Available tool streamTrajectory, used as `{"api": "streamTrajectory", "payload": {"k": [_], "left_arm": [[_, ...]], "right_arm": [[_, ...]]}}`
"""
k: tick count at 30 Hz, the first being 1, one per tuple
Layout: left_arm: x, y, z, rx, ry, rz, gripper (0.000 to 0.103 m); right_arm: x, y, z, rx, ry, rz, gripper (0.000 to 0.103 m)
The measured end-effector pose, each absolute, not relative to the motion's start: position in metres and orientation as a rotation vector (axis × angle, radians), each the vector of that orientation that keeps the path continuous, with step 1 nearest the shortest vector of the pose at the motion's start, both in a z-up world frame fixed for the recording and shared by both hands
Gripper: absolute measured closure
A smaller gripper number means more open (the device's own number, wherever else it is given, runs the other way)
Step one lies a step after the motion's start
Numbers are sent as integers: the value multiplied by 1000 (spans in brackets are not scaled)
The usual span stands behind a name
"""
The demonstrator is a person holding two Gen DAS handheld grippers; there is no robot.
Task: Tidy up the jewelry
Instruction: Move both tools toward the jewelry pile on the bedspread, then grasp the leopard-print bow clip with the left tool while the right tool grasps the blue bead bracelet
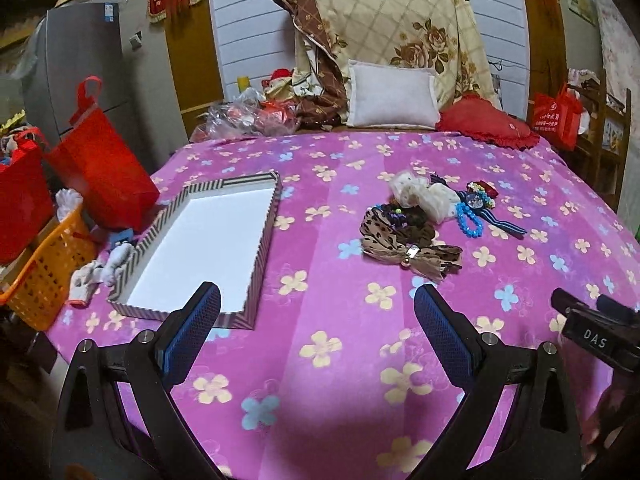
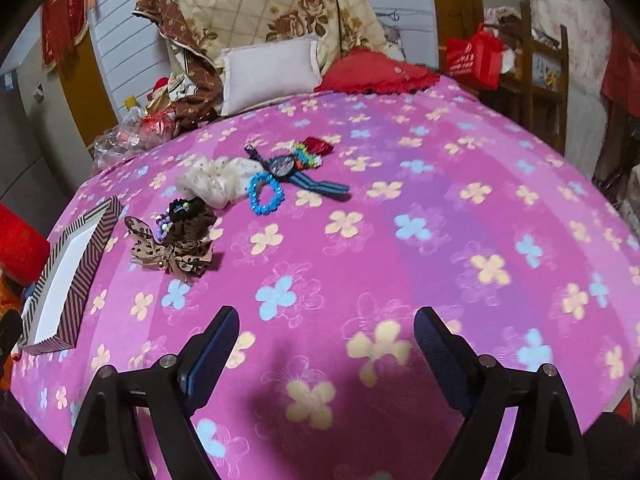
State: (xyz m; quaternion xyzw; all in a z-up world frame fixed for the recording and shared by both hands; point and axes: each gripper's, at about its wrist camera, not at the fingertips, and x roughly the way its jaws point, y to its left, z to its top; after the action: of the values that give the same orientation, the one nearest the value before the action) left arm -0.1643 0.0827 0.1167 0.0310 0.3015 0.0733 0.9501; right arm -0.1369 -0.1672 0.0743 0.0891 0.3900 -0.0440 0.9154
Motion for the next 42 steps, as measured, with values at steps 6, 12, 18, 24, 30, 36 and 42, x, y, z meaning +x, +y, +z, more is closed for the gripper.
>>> {"api": "streamTrajectory", "payload": {"k": [6,12,18,24,30,36,42], "left_arm": [[-176,92,125,23,597,160,5],[-180,108,141,13,584,212,5],[-162,126,151,27,569,237,5],[-122,129,137,20,647,154,5],[-82,122,109,24,711,118,5],[-41,105,92,37,758,35,5],[-6,91,87,21,778,-69,14]], "right_arm": [[-158,-172,89,229,743,-90,15],[-166,-187,96,296,734,-97,15],[-162,-183,87,188,794,-140,15],[-153,-183,75,152,819,-182,15],[-138,-172,60,113,831,-183,15],[-116,-165,50,83,872,-178,15],[-88,-167,44,107,922,-180,15]]}}
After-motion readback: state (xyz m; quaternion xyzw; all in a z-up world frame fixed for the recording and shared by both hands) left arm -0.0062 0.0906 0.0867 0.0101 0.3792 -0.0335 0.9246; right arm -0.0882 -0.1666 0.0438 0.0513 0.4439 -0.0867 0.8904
